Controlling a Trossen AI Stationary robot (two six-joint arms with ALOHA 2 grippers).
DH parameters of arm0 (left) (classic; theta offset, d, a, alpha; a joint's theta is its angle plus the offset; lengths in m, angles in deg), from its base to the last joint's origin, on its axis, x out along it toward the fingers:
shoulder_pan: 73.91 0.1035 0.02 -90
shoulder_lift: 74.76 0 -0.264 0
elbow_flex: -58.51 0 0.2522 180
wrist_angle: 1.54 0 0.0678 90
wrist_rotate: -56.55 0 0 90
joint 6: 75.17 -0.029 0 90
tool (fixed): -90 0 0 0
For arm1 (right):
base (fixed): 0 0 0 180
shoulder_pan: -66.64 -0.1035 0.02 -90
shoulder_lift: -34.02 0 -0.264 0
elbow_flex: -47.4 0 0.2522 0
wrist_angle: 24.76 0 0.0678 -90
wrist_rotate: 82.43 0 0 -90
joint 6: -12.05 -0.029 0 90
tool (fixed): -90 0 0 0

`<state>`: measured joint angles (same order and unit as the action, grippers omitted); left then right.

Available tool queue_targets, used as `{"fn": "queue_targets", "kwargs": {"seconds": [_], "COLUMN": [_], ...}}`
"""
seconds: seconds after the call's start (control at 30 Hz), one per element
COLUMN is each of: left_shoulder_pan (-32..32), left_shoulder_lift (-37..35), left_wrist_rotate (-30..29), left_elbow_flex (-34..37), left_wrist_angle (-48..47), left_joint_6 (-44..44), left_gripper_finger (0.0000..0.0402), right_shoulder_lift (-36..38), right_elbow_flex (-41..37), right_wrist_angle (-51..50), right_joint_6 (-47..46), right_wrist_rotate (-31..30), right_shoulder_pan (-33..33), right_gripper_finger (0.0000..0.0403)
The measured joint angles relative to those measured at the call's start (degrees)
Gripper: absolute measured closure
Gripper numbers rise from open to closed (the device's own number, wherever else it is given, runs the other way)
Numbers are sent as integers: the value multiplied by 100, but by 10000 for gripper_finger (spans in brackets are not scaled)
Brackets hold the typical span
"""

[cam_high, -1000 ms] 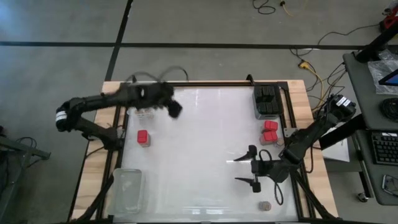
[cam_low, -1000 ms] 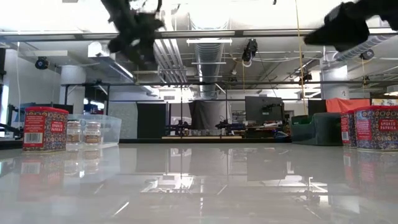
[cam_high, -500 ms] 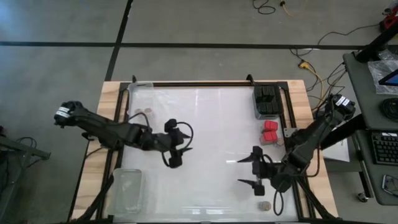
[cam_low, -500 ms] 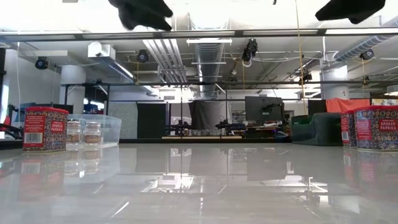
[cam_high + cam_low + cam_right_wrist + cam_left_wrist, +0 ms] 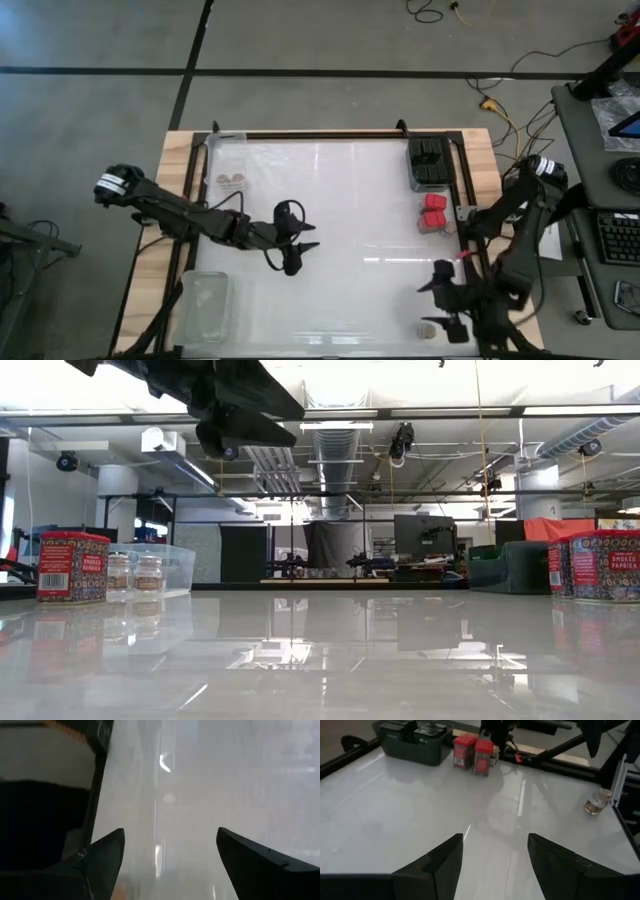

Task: Sort spices by type
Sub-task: Put the brown seasoning bottle into the transparent bin

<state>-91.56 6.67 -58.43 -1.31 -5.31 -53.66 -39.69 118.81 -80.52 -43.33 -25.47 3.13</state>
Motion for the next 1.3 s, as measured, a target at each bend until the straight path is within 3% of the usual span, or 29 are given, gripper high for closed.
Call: {"fn": "queue_targets", "kwargs": {"seconds": [0.57, 0.73, 1.03, 1.3], "left_shoulder_pan": [24, 22, 22, 22], "left_shoulder_lift": [564, 666, 885, 1131], "left_wrist_rotate": [-74, 32, 45, 52], "left_elbow_flex": [98, 92, 21, -175], "left_wrist_angle": [1592, 1859, 1854, 1863], "left_joint_6": [-178, -299, -289, -303], "left_gripper_finger": [194, 194, 194, 194], "right_shoulder_lift": [-2178, -2351, -2536, -2577], "right_elbow_flex": [2511, 2548, 2512, 2221], "right_wrist_angle": [-2452, -2450, -2316, -2322], "right_joint_6": [-1741, -2060, -2238, -3007], "right_wrist_rotate": [1836, 2250, 2599, 2765], "right_shoulder_pan": [66, 102, 469, 516], "right_gripper_finger": [118, 108, 39, 35]}}
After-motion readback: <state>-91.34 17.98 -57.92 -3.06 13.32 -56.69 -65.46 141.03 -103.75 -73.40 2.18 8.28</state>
